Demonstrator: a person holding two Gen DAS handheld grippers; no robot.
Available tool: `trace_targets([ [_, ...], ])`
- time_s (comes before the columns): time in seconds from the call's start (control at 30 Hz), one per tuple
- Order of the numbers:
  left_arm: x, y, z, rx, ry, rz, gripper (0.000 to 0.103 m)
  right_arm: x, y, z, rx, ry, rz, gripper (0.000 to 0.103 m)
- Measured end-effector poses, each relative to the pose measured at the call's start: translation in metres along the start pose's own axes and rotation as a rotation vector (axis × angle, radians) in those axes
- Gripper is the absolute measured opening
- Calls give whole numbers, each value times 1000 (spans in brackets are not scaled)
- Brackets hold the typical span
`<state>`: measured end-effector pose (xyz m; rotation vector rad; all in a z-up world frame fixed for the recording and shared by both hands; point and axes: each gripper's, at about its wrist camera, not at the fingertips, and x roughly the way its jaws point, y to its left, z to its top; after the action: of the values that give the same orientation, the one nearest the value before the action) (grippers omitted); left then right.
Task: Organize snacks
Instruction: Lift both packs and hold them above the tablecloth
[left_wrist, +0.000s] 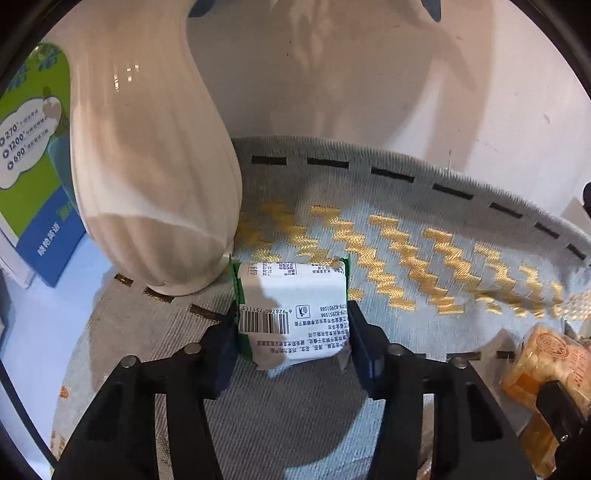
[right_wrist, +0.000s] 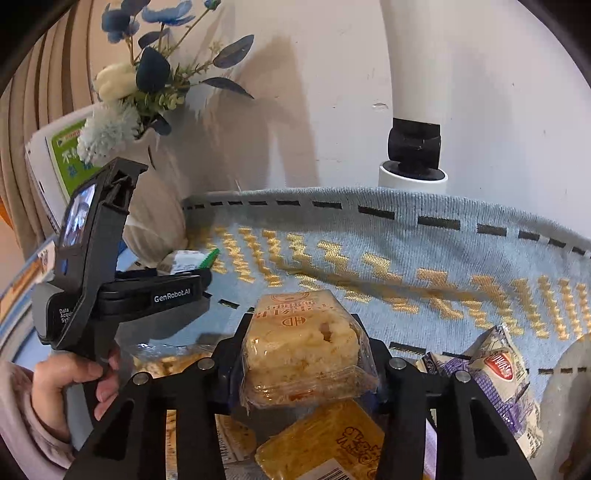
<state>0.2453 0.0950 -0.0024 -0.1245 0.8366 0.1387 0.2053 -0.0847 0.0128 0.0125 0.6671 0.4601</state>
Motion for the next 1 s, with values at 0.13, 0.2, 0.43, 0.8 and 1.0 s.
trace_targets([
  [0.13,-5,11,-2,-52,-28,-44,49,-18,-10,5,54,-67,46,46],
  [0.2,-11,14,-4,-67,-57,-69,49,-31,-17,7,86,-102,78,46],
  [0.43,-51,14,-18,-73,-80,-103,48,-80,-38,-6,177,-114,101,46],
  [0.8,-178,-50,-76,42,-156,-226,49,-166,-56,-85,151,-46,-33,46],
  [1.0,-192,-91,-143,89,-66,-308,49,-176,-73,-139,153,66,-85,46],
])
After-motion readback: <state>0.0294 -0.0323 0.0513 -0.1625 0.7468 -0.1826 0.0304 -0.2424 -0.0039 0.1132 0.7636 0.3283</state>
